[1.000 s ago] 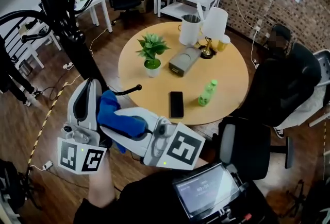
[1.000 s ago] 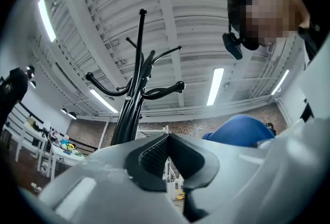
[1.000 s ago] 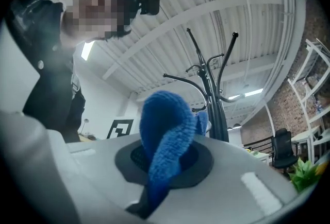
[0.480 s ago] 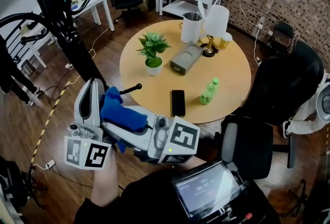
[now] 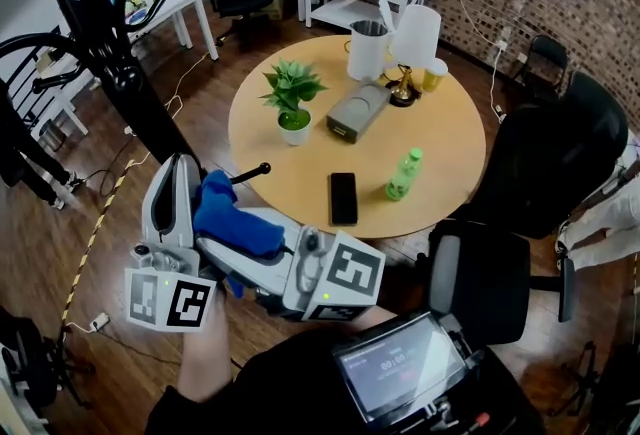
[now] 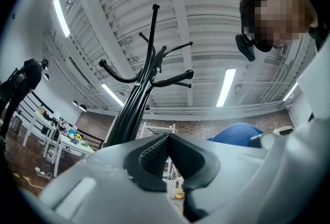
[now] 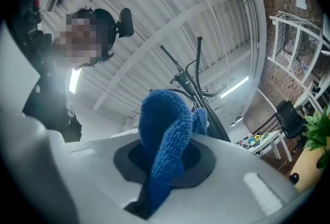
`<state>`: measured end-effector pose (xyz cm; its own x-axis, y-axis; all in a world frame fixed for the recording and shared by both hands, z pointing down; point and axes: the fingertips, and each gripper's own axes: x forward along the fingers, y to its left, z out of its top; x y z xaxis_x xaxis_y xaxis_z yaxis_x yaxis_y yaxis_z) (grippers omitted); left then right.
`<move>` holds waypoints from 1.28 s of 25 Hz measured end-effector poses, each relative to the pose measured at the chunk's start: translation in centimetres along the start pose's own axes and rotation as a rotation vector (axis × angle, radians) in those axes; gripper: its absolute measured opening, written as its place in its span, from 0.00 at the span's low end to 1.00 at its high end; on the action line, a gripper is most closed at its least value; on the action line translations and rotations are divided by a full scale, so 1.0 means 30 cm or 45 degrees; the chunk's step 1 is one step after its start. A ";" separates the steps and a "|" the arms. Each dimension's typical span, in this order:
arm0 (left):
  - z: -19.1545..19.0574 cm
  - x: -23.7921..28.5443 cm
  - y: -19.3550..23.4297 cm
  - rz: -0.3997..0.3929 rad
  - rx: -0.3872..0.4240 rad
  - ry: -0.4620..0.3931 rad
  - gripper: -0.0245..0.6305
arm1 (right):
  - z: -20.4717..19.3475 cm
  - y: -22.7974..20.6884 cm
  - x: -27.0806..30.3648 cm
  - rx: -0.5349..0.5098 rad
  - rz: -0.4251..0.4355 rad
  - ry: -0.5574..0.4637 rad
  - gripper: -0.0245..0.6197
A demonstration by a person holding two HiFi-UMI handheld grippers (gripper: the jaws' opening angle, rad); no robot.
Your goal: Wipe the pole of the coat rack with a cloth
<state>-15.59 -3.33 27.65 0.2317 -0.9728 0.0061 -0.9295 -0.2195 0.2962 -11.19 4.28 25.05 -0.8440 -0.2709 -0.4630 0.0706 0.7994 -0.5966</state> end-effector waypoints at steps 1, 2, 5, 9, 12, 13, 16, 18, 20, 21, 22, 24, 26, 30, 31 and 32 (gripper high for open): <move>0.001 0.003 -0.003 -0.005 0.004 0.000 0.03 | -0.003 -0.005 -0.005 0.003 -0.006 -0.002 0.06; 0.003 0.005 -0.007 -0.012 0.007 -0.001 0.03 | -0.004 -0.011 -0.009 0.009 -0.012 -0.006 0.06; -0.001 0.004 -0.013 -0.051 -0.003 -0.005 0.03 | -0.003 -0.022 -0.019 0.046 -0.022 -0.021 0.06; -0.012 -0.047 0.023 -0.062 -0.011 0.015 0.03 | -0.008 -0.064 -0.065 0.047 -0.079 -0.003 0.06; -0.022 -0.122 0.069 -0.041 -0.070 0.025 0.03 | -0.018 -0.111 -0.113 0.031 -0.159 0.023 0.06; -0.023 -0.142 0.081 -0.034 -0.079 0.030 0.03 | -0.020 -0.123 -0.125 0.034 -0.179 0.025 0.06; -0.024 -0.180 0.103 -0.021 -0.089 0.037 0.03 | -0.015 -0.143 -0.143 0.042 -0.205 0.018 0.06; -0.028 -0.188 0.110 -0.019 -0.091 0.040 0.03 | -0.010 -0.148 -0.143 0.040 -0.204 0.013 0.06; -0.032 -0.188 0.107 -0.030 -0.097 0.043 0.03 | -0.007 -0.151 -0.140 0.037 -0.201 0.010 0.06; -0.033 -0.187 0.102 -0.039 -0.099 0.043 0.03 | -0.006 -0.152 -0.138 0.032 -0.199 0.012 0.06; -0.032 -0.186 0.096 -0.048 -0.098 0.042 0.03 | -0.004 -0.151 -0.136 0.024 -0.197 0.014 0.06; -0.031 -0.182 0.082 -0.066 -0.091 0.045 0.03 | 0.001 -0.148 -0.132 0.008 -0.188 0.019 0.06; -0.025 -0.174 0.072 -0.080 -0.068 0.050 0.03 | 0.008 -0.147 -0.131 -0.002 -0.182 0.019 0.06; -0.018 -0.165 0.066 -0.083 -0.023 0.065 0.03 | 0.019 -0.155 -0.127 0.000 -0.171 0.010 0.06; -0.018 -0.165 0.065 -0.084 -0.021 0.065 0.03 | 0.021 -0.158 -0.127 0.000 -0.169 0.008 0.06; -0.018 -0.164 0.063 -0.085 -0.018 0.067 0.03 | 0.022 -0.160 -0.126 0.001 -0.167 0.007 0.06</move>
<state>-18.35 1.07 28.69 0.3078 -0.9508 0.0358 -0.9075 -0.2821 0.3114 -7.98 1.11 29.23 -0.8489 -0.3698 -0.3775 -0.0399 0.7572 -0.6519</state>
